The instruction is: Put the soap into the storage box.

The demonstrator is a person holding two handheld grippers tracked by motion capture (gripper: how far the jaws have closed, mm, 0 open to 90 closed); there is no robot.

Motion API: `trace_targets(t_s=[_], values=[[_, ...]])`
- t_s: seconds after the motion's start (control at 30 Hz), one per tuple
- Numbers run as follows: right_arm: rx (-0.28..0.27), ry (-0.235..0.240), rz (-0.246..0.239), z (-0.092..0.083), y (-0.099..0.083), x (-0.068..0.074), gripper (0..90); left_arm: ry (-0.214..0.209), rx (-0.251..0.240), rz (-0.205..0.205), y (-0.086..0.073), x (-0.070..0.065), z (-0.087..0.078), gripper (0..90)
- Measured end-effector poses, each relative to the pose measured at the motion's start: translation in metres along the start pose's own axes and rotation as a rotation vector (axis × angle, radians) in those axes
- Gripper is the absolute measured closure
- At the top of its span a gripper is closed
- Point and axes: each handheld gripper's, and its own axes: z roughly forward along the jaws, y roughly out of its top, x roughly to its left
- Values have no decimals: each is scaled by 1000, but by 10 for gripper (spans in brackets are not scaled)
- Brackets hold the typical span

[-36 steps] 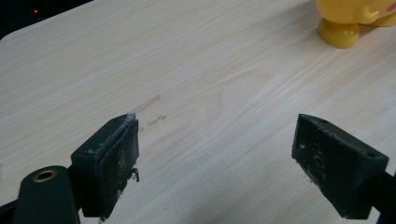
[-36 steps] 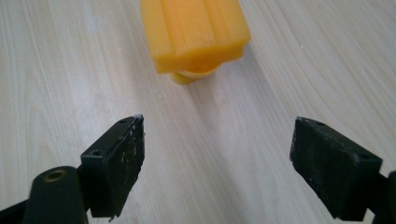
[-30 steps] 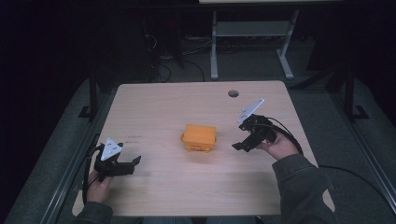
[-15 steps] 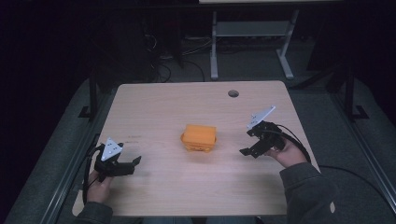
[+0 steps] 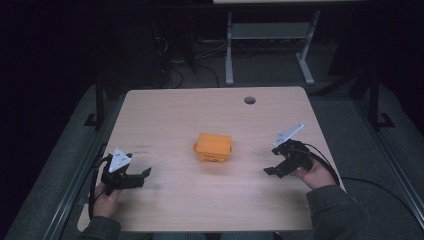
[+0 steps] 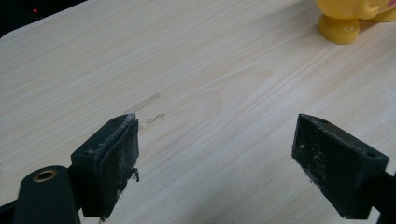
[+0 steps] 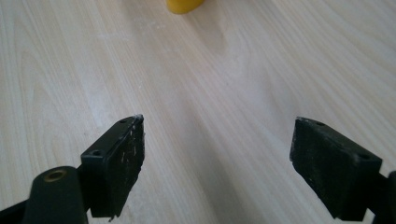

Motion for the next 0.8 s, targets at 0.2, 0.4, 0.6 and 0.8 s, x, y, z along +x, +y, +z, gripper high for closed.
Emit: trace_targets(t_s=[0.2, 0.4, 0.6, 0.8], values=[[-7, 2, 21, 1, -10, 2, 172, 0, 2, -1, 0, 0, 0, 141], [-6, 4, 39, 2, -20, 3, 172, -2, 2, 0, 0, -1, 1, 141], [-8, 1, 49, 2, -29, 5, 172, -2, 9, 7, 0, -1, 1, 141], [-15, -2, 64, 2, -41, 8, 172, -4, 14, 4, 0, -1, 1, 141]])
